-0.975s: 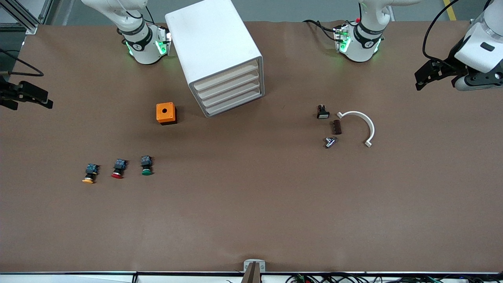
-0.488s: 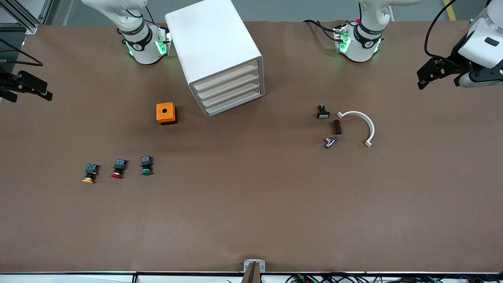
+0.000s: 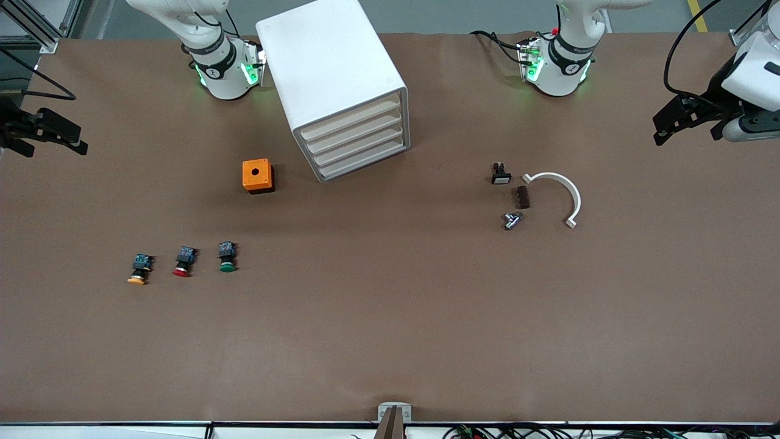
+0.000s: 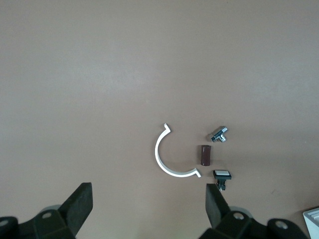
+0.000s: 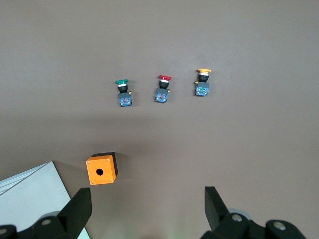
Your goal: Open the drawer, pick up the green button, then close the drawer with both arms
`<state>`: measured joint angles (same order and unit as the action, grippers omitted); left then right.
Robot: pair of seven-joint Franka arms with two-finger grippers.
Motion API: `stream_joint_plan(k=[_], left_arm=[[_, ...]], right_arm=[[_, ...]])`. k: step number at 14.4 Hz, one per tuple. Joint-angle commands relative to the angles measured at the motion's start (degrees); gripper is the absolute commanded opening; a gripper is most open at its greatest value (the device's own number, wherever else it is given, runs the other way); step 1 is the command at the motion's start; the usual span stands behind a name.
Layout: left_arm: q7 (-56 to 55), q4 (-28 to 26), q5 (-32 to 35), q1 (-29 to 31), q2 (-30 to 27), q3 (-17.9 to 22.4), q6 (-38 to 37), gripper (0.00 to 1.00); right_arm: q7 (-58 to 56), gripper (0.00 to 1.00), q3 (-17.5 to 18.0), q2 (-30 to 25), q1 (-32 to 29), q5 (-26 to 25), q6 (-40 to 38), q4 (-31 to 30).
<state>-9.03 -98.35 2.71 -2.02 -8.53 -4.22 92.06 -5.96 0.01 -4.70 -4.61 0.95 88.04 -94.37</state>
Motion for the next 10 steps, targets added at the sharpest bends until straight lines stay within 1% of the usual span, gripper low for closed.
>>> stream_joint_plan(k=[1,3,5,10], left_arm=[[1.1,1.8,-0.9,-0.3,1.0,-0.2,-1.4,1.00],[1.2,1.8,-1.5,-0.4,1.0,-0.3,-2.1,1.00],[1.2,1.8,-3.5,-0.3,1.0,-0.2,-2.7,1.00],[2.0,1.8,-3.3,-0.3,1.0,-0.2,-3.3,1.00]], right_arm=[[0.4,1.00,0.0,-1.7,0.7,0.5,1.5,-1.8],[0.4,1.00,0.0,-1.7,1.3,0.5,1.7,-1.8],[0.4,1.00,-0.1,-1.7,1.8,0.5,1.9,-1.8],[0.5,1.00,-0.1,-1.7,1.8,0.5,1.9,-1.7]])
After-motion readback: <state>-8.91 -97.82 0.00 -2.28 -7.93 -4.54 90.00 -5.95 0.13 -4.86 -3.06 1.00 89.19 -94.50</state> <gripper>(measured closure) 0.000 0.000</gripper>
